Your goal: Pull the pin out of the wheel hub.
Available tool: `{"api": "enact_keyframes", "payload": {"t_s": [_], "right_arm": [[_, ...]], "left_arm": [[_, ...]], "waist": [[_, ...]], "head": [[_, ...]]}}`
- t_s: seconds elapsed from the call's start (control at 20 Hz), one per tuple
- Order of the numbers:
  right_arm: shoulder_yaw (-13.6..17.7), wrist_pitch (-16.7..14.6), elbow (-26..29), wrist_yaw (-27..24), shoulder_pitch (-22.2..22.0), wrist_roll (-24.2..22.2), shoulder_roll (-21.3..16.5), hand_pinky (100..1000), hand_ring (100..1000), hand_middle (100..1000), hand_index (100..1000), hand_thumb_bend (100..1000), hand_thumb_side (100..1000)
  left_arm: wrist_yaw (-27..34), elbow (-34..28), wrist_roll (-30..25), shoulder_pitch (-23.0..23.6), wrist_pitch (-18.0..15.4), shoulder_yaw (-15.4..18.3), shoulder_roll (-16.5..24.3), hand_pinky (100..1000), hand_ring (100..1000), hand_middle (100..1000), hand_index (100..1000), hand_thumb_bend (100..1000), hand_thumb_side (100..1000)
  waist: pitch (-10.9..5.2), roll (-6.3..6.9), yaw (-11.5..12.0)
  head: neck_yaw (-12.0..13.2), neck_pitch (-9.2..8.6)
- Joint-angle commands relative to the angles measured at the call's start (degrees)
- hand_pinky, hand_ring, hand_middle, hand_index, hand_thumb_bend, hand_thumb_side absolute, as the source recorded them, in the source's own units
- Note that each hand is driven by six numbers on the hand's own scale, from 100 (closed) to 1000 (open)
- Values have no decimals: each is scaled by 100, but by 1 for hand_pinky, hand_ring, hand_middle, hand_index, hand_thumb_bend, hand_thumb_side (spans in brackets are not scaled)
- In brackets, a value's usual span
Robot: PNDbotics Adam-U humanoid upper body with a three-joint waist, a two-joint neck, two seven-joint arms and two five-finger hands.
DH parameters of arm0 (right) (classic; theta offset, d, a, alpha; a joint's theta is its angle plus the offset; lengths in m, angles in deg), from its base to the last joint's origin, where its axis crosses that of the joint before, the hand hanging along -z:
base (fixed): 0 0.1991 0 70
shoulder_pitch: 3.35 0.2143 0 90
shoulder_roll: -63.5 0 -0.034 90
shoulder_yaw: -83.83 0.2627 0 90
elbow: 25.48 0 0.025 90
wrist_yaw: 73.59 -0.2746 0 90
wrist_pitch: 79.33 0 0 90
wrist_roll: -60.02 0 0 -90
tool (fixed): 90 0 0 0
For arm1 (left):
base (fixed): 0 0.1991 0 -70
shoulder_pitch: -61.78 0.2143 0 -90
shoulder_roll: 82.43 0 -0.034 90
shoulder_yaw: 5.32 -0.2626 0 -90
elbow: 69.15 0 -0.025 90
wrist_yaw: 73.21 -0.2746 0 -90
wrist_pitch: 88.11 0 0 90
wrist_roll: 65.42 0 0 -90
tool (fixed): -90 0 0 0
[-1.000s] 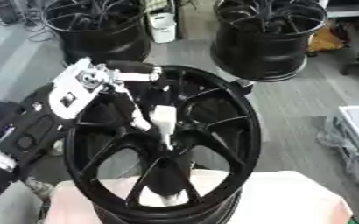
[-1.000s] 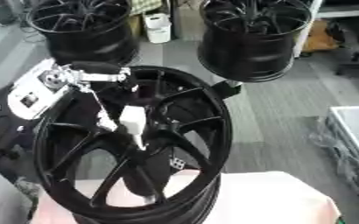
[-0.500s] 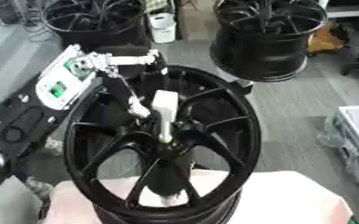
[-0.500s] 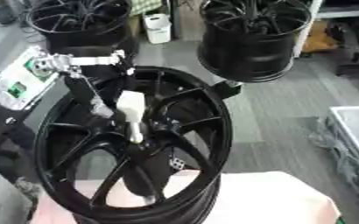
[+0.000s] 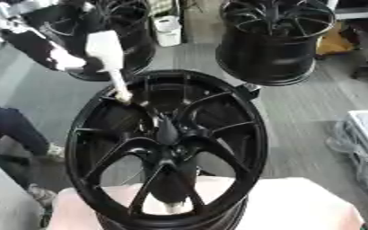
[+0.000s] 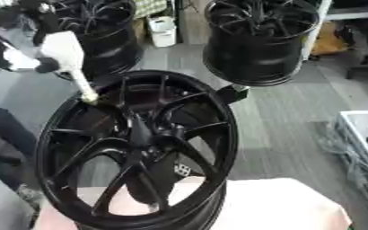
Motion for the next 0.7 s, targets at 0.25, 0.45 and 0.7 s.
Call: {"api": "enact_keyframes", "payload": {"t_s": [0.25,0.45,0.7], "right_arm": [[39,-3,62,15,62,22,-97,731,804,810,936,100,762],[36,-1,49,6,56,7,-55,731,804,811,937,100,763],[52,-1,44,-5,54,14,-15,731,804,811,937,100,766]], "left_arm": [[-1198,1616,-3,733,-55,487,384,541,533,637,758,729,455],[-1858,2551,-104,754,-442,489,-116,596,651,794,855,832,559],[-1174,2588,212,984,-527,786,-585,596,687,791,834,838,608]], "waist": [[-61,-15,53],[-45,-94,27],[-2,-157,18]], "head": [[-48,-129],[-52,-167],[-68,-179]]}}
